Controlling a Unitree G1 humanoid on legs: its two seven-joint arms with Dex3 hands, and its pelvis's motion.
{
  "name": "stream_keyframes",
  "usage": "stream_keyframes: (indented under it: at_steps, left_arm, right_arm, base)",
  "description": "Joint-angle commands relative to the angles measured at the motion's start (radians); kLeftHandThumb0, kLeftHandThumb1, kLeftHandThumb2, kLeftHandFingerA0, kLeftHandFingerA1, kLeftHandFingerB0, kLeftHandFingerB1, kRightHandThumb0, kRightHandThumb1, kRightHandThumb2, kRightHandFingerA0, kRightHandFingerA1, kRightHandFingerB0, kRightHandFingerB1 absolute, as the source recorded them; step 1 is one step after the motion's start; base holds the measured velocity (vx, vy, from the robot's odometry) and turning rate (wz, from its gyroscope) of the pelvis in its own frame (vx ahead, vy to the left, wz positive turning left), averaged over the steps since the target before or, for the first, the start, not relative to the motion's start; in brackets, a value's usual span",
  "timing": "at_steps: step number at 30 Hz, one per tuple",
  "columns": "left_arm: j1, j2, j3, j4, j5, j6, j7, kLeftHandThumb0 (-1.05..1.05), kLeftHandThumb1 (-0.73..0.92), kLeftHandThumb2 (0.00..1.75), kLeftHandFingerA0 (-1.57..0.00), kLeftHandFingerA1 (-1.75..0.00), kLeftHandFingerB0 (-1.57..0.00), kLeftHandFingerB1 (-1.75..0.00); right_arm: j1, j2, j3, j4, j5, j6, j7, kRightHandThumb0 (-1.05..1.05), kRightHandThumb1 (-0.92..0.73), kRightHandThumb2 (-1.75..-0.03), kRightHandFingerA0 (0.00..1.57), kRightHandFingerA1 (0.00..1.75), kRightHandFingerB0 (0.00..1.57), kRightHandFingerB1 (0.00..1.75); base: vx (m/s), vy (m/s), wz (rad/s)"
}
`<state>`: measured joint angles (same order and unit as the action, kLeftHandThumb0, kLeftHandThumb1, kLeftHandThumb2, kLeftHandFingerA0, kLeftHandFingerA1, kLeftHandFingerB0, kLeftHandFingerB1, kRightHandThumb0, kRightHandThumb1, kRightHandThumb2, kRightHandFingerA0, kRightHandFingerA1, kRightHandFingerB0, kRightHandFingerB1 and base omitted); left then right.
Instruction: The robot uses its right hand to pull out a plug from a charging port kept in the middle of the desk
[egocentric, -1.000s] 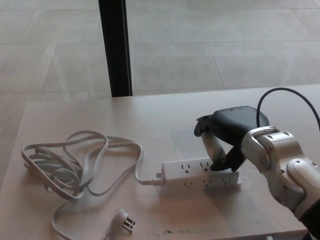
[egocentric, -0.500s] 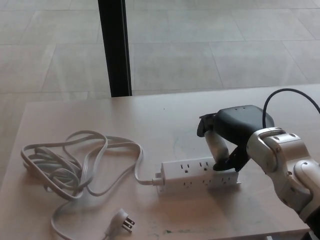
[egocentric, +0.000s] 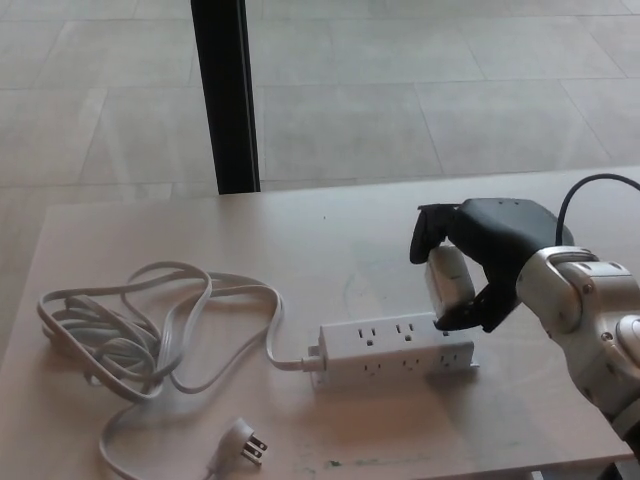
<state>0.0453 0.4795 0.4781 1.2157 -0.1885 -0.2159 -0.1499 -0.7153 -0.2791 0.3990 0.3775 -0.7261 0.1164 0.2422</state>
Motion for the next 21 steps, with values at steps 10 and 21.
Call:
stream_keyframes:
  at_steps: [10,21]
  left_arm:
    - [0.005,0.006,0.006,0.006,-0.018,-0.008,0.0,-0.86,0.92,0.78,-0.72,-0.54,-0.54,-0.4]
    - [0.015,0.009,0.007,-0.005,-0.024,-0.017,-0.003,-0.84,0.92,0.75,-0.74,-0.56,-0.57,-0.42]
  right_arm:
    - [-0.047,-0.027,-0.059,-0.017,0.035,0.005,-0.014,-0.17,-0.53,-0.74,0.89,1.75,0.83,1.43]
    - [-0.049,-0.209,-0.109,0.03,0.047,-0.092,-0.024,-0.21,-0.53,-0.8,0.85,1.75,0.8,1.44]
  base:
    - [0.0,0.0,0.0]
    - [0.0,0.0,0.0]
